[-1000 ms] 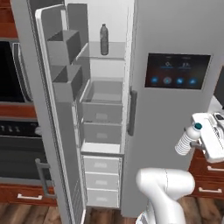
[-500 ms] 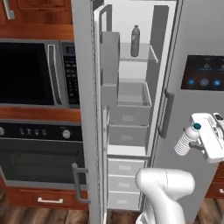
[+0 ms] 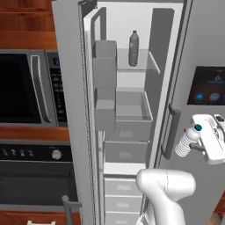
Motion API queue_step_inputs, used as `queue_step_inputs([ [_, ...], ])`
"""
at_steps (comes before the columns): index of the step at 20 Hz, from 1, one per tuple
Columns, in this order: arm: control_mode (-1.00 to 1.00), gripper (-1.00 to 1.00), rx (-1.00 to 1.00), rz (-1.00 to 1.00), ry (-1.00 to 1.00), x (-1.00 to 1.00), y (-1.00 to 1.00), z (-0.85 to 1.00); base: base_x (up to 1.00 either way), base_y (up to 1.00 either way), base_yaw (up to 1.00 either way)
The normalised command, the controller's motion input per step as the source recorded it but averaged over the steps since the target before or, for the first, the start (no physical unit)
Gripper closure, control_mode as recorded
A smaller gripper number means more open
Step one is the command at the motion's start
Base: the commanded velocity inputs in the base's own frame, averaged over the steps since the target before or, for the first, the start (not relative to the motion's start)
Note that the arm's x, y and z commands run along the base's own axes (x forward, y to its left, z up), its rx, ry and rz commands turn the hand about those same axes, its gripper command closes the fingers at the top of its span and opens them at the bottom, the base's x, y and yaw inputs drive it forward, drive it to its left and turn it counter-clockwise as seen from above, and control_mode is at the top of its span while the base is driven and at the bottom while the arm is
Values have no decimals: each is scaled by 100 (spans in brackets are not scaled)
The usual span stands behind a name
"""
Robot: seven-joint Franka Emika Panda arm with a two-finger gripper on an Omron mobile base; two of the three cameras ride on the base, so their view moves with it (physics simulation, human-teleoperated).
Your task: Take the bottled waters from the counter and place them in the freezer to freeze. Close the freezer door after placing the bottles.
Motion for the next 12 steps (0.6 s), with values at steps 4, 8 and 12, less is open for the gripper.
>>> queue_step_inputs([
  [4, 100, 100, 0, 0, 0, 0, 0, 0, 18, 6, -7],
  [8, 100, 100, 0, 0, 0, 0, 0, 0, 14, 15, -5],
  [12, 100, 100, 0, 0, 0, 0, 0, 0, 17, 26, -6],
])
